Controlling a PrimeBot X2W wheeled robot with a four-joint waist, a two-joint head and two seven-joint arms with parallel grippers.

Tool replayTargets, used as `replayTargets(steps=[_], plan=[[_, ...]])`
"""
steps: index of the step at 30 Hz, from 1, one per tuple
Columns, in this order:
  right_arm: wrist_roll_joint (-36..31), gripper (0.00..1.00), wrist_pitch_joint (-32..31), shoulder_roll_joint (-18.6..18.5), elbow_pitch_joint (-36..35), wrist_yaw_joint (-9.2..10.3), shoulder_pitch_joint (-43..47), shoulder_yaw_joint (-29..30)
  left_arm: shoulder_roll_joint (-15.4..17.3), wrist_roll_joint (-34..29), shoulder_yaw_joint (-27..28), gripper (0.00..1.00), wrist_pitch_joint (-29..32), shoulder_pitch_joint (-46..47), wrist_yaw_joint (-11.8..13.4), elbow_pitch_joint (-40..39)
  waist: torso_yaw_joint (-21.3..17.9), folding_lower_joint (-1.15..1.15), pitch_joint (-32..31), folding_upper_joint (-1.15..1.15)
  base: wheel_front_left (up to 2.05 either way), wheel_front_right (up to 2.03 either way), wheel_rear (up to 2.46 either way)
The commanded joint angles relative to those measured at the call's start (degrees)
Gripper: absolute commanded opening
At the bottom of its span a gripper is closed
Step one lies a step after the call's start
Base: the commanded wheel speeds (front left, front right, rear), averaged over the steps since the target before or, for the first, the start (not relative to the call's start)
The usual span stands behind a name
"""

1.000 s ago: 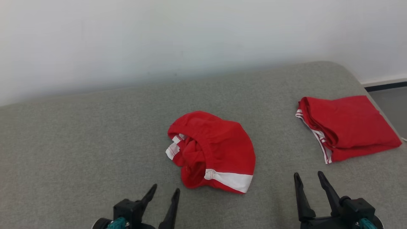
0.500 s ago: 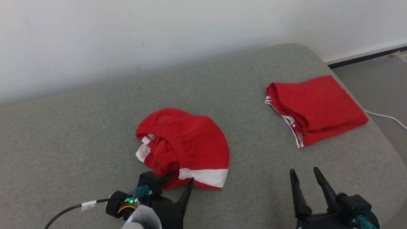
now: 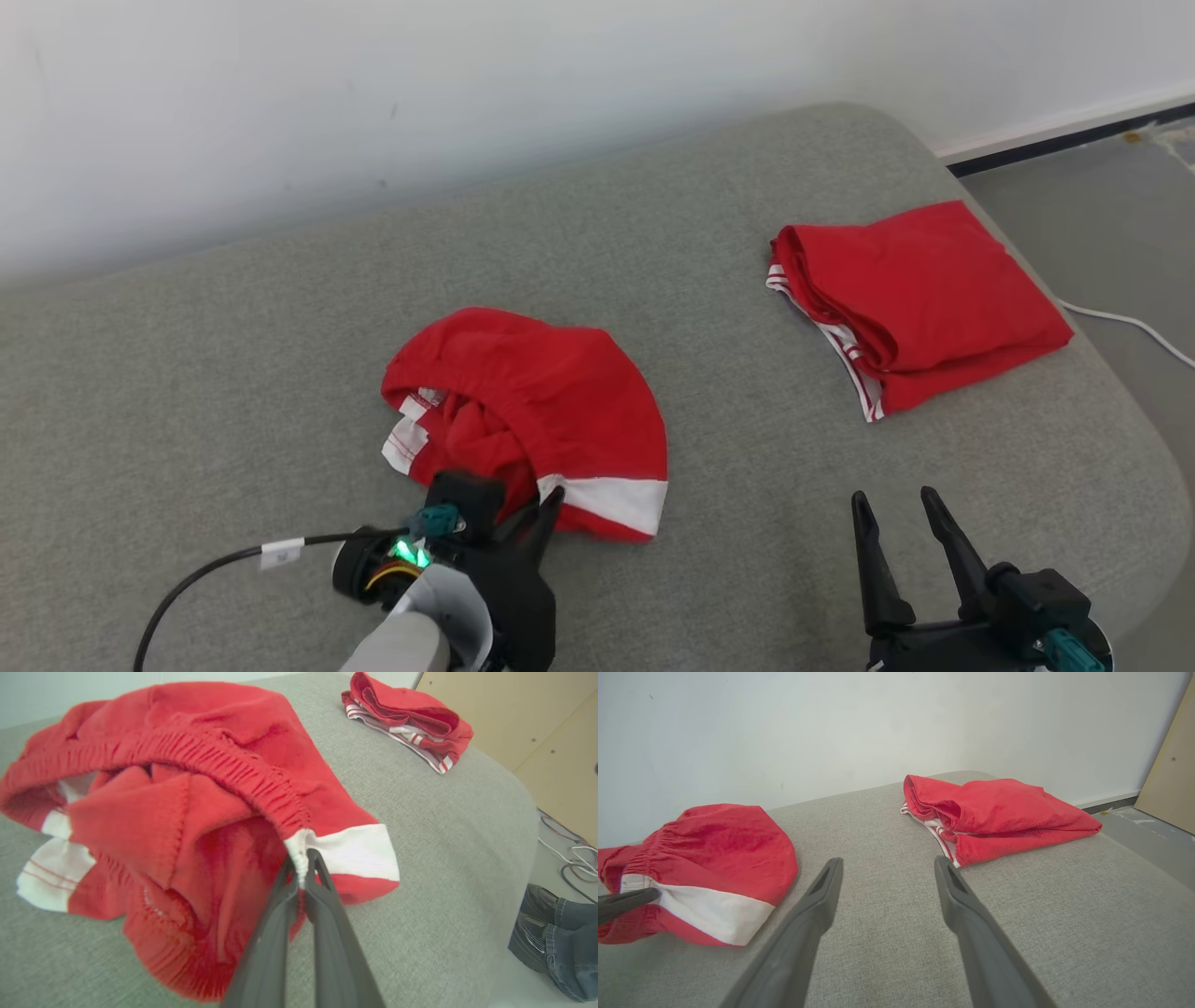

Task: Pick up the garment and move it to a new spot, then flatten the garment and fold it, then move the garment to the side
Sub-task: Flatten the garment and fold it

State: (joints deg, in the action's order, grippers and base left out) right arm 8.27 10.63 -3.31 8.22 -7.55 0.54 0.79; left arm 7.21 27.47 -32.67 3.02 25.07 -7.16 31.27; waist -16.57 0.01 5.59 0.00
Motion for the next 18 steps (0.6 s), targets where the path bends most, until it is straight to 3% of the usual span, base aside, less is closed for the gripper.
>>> replayTargets(steps=[1, 8, 18], plan=[[0.39, 1.00, 0.33, 0.21, 0.06, 0.15, -0.51, 0.06, -0.10, 0.39, -0.23, 0.00, -0.50, 0.89, -0.40, -0.41, 0.34, -0.01, 0.05, 0.00, 0.00, 0.00, 0.00], [0.17, 1.00, 0.55, 0.32, 0.24, 0.15, -0.88, 0.42, -1.03, 4.24, -4.44, 0.00, -2.54, 6.66, -0.30, -6.48, 2.24, -0.01, 0.16, 0.00, 0.00, 0.00, 0.00], [0.04, 1.00, 0.59, 0.41, 0.69, 0.15, -1.41, -0.17, -3.55, 10.98, -10.82, 0.00, -8.11, 21.68, -0.30, -13.87, 4.12, -0.01, -0.32, 0.00, 0.00, 0.00, 0.00]])
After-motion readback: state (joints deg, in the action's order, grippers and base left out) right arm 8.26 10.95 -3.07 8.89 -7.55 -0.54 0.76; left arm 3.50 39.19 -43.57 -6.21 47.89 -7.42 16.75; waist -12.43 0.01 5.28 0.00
